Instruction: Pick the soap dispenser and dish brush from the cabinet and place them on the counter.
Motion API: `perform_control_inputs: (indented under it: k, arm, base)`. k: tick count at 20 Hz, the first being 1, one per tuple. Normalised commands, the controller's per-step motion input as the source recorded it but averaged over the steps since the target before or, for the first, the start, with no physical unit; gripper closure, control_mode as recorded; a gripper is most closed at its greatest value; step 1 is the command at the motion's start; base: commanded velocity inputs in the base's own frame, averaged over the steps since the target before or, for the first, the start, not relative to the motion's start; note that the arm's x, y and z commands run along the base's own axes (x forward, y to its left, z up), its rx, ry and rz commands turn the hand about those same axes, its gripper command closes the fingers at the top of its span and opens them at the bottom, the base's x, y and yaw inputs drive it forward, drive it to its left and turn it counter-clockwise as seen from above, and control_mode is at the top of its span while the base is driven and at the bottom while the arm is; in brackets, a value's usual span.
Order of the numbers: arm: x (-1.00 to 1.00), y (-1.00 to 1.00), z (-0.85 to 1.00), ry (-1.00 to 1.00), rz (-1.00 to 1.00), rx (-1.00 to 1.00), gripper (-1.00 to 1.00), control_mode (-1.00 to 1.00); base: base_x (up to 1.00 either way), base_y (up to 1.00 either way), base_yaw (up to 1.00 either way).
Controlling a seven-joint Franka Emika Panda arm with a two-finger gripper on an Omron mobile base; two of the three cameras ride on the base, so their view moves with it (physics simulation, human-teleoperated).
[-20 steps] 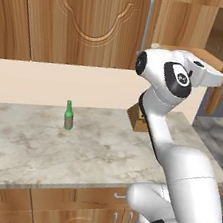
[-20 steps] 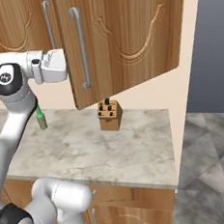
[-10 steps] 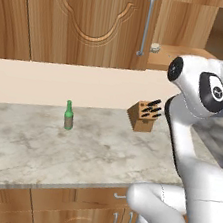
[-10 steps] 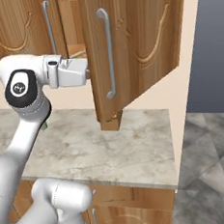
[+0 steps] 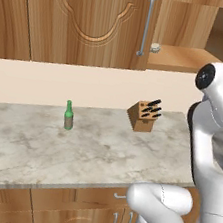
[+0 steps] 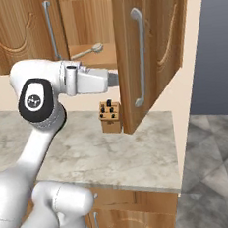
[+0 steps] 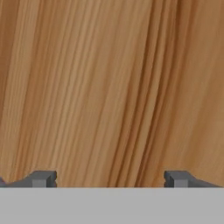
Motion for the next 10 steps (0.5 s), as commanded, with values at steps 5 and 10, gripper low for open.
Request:
perform_control_inputs:
  k: [5, 10]
  arm:
    - [-0.29, -0.56, 0.00, 0.00, -0.01, 0.03, -1.00, -1.00]
    - [-0.05, -0.69, -0.01, -0.01, -0.03, 0.07, -1.00, -1.00]
  base:
    - [0.00, 0.00, 0.00]
    - [0.00, 0.00, 0.00]
